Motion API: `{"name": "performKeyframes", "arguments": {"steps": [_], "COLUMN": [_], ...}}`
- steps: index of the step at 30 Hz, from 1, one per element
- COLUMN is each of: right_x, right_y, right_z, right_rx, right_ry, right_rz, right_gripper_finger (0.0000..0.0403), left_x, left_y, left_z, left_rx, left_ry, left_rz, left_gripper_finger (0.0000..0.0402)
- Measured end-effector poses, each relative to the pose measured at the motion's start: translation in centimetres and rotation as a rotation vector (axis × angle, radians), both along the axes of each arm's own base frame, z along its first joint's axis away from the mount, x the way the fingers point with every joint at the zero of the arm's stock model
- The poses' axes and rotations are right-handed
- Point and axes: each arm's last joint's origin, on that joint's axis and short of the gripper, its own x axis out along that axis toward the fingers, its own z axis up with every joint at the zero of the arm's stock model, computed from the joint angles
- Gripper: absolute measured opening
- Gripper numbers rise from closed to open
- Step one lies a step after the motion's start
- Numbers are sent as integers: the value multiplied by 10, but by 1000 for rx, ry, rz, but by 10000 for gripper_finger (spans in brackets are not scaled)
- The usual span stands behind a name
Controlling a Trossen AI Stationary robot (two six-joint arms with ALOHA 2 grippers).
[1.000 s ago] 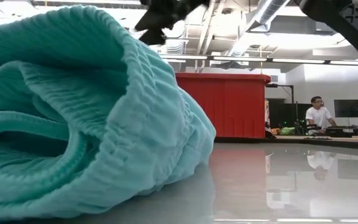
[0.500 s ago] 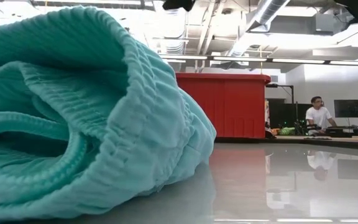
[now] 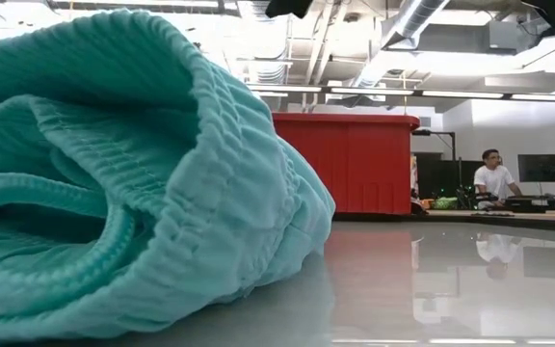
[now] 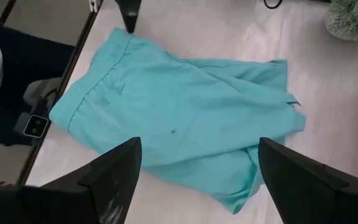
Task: Fold Laundry from Bin
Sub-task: Fold the blue shorts
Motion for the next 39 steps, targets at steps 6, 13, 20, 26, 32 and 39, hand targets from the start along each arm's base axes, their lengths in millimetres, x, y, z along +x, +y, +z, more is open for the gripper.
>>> {"name": "performKeyframes", "arguments": {"steps": [6, 13, 20, 26, 32, 39], "right_x": [0, 0, -2, -2, -2, -1], "right_y": [0, 0, 0, 0, 2, 13], "right_z": [0, 0, -2, -2, -2, -2], "right_rx": [-1, 15, 16, 14, 20, 17], "right_ry": [-2, 9, 36, 34, 36, 34], "right_rz": [4, -12, -12, -10, -14, 17], "right_gripper_finger": [340, 340, 340, 340, 340, 340], "left_x": [5, 10, 18, 35, 62, 87], "left_y": [-10, -13, -24, -35, -41, -37], "left_z": [-28, -36, -23, -6, 21, 36], "left_rx": [111, 217, 151, 98, 110, 72], "left_ry": [-4, -172, -185, -163, -249, -237], "left_rz": [-49, -1, 16, 13, 77, 117], "left_gripper_finger": [189, 190, 147, 17, 4, 2]}}
